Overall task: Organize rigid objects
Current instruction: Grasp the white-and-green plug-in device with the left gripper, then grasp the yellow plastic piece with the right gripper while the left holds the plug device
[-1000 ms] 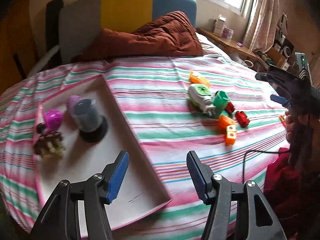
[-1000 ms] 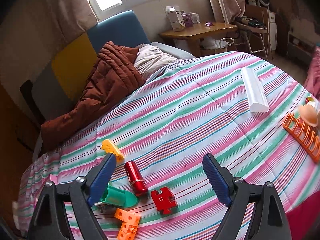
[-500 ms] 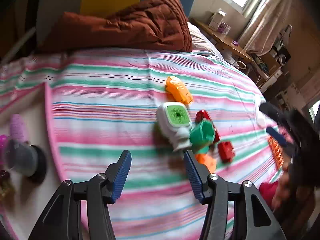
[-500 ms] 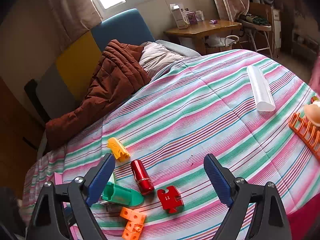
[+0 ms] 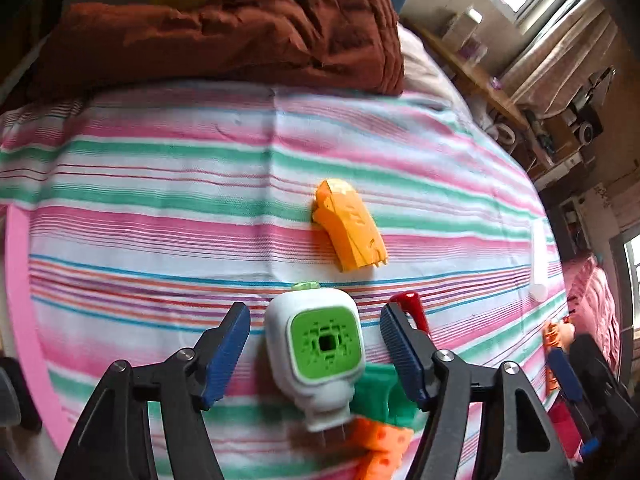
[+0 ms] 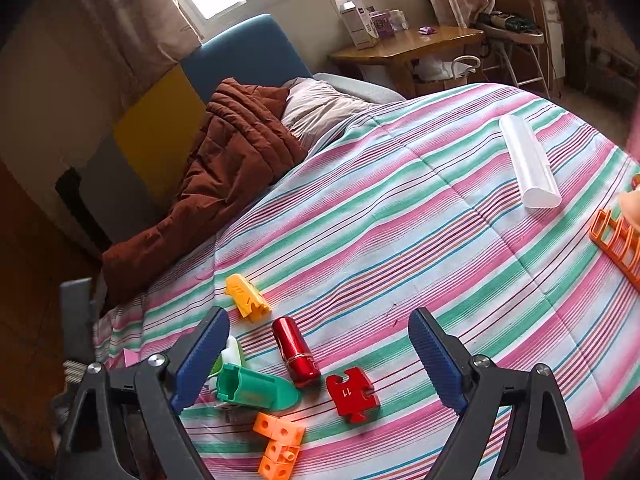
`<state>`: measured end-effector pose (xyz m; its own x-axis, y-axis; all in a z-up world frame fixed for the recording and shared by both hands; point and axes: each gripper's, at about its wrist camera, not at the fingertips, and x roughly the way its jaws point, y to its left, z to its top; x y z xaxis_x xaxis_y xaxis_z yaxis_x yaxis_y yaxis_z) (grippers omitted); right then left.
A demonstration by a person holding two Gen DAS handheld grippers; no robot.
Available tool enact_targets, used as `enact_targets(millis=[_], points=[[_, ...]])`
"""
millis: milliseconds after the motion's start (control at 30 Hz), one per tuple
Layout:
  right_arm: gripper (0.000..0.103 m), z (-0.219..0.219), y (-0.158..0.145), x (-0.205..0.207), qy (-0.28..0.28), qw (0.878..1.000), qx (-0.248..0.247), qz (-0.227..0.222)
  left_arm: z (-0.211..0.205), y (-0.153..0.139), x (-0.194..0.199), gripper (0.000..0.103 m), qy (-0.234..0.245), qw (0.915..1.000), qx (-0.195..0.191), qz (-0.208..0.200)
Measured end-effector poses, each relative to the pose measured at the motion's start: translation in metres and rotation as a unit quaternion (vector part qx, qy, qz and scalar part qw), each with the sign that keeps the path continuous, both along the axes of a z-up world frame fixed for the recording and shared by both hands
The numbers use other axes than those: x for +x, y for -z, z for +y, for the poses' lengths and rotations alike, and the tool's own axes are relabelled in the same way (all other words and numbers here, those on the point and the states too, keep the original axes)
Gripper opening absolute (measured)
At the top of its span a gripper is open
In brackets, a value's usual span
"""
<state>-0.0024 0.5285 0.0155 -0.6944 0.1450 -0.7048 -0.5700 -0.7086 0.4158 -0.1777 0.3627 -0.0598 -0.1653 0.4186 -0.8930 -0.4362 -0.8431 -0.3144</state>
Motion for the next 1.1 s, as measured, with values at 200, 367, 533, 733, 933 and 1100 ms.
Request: enact_targets(millis=[200,367,533,733,933,1100], points=[[0.092,0.003,0.002,0.001,0.004,1.0,-0.004,-0.002,-0.009,0.014,0.0,0.055,-0.003,1.0,-0.001,-0.007],[0.092,0.001,0.0,-0.001,0.001,1.0,0.005,-0.006,-0.04,0.005,0.007,0.055,-0.002,0.9999,0.001,0.011],[0.092,0.0,0.001,-0.001,0.002,1.0,0.012,-0.013,-0.066,0.002,0.041,0.055,0.013,0.9995,-0.005,0.03],[0.091,-0.002,0.006,-0.003,0.0,0.999,0.017,-0.027,-0.07,0.002,0.088,0.055,0.063,0.9965,-0.004,0.055],[0.091,-0.013,0.01,-0.012,-0.03,0.998,0.03,-0.044,-0.068,0.012,0.096,0.053,0.062,0.9958,-0.008,0.068],[0.086,-0.025,0.017,-0.023,-0.073,0.995,0.02,-0.056,-0.066,0.015,0.095,0.053,0.06,0.9955,-0.003,0.074]])
